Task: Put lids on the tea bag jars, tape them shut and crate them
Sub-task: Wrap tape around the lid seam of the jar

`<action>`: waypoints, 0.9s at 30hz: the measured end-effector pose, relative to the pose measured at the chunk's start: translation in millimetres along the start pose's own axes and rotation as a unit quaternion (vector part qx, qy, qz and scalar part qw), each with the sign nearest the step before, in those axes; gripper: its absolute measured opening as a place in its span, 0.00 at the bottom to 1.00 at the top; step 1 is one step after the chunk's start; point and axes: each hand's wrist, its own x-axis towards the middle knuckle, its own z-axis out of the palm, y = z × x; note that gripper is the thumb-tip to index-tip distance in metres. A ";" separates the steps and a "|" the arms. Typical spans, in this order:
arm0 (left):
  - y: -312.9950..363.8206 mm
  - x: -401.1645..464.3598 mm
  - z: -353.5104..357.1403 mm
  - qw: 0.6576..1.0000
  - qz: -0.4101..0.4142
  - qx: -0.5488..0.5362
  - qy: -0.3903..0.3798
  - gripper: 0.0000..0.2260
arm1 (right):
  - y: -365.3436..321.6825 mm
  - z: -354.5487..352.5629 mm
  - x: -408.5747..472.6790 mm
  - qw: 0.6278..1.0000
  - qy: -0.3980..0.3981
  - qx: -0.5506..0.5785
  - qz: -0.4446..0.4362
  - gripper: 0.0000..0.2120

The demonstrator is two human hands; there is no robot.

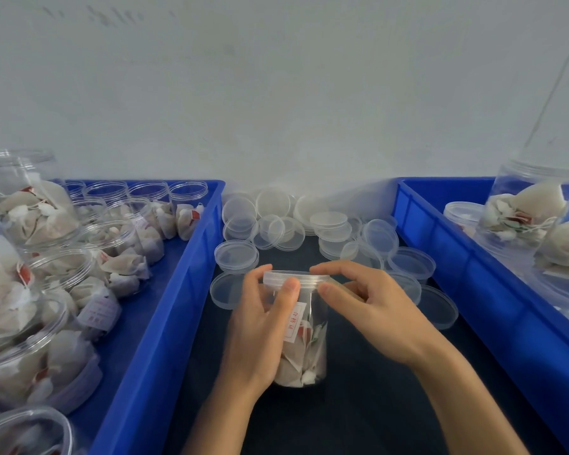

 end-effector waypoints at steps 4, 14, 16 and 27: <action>6.6 -4.1 4.6 0.982 0.065 0.114 0.133 0.20 | -4.7 8.6 -1.2 0.995 0.060 -0.077 0.000 0.18; 9.2 -5.4 10.5 0.997 -0.002 0.020 0.068 0.26 | -17.1 25.4 -2.9 0.989 0.111 -0.092 -0.003 0.21; 8.9 -5.2 10.5 0.998 0.007 0.013 0.065 0.26 | -15.1 19.2 -3.0 0.991 0.095 -0.093 -0.001 0.19; 3.7 -3.7 7.6 0.988 0.052 0.063 0.129 0.33 | -0.8 1.1 1.1 0.992 0.051 -0.115 0.000 0.15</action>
